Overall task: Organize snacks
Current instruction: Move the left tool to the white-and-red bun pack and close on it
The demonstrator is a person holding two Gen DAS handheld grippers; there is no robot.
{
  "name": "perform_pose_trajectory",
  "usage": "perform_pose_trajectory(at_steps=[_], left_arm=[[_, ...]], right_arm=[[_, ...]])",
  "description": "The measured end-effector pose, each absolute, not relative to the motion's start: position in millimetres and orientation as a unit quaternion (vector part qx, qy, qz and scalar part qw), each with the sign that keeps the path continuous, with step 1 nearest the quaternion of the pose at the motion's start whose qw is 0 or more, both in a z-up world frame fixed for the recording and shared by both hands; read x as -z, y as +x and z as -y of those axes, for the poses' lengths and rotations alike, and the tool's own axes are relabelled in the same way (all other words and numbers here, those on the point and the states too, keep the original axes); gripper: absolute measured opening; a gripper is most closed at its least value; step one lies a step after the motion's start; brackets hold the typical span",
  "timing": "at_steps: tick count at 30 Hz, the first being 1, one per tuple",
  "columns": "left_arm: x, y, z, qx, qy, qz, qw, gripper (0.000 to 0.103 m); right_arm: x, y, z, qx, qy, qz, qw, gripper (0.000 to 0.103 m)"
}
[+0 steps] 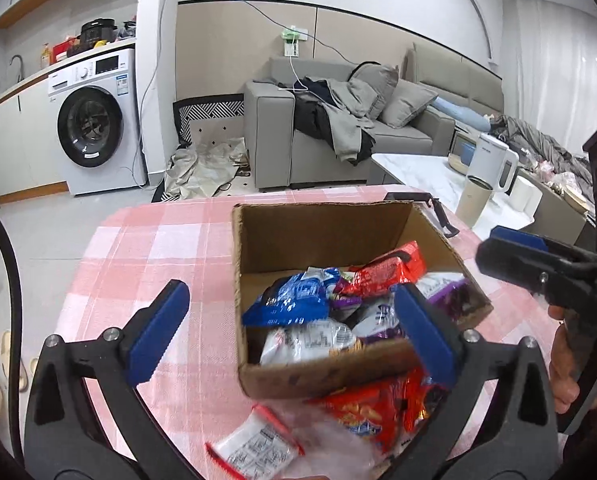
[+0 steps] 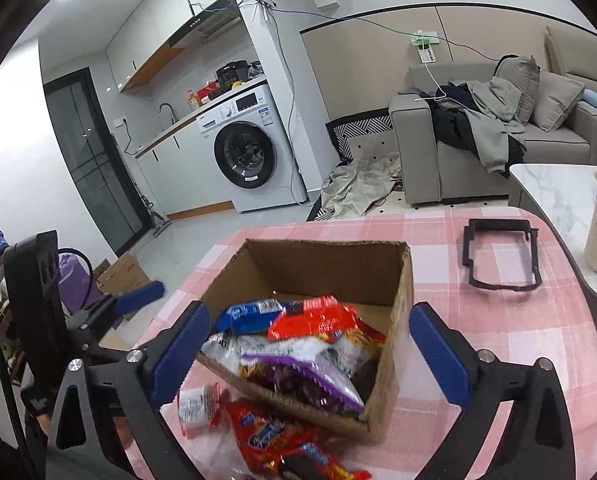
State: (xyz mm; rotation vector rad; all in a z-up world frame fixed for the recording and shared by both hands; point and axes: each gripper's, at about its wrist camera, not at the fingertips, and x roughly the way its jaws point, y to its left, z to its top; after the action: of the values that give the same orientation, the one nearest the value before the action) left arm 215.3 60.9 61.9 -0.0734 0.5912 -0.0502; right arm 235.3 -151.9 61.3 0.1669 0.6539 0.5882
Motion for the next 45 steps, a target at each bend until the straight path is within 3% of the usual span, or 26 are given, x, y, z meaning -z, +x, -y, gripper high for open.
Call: perform_pose_trajectory(at_steps=[21,45], left_arm=[[-46,100,-62,0.009,-0.024,-0.302,0.953,0.102],[-20,101,-51,0.004,-0.014,-0.344,0.939,0.102]], right_arm=[[-40,163,170,-0.261,0.058,-0.347,0.899,0.103],[10,152,155,-0.267,0.027,-0.412,0.871,0.103]])
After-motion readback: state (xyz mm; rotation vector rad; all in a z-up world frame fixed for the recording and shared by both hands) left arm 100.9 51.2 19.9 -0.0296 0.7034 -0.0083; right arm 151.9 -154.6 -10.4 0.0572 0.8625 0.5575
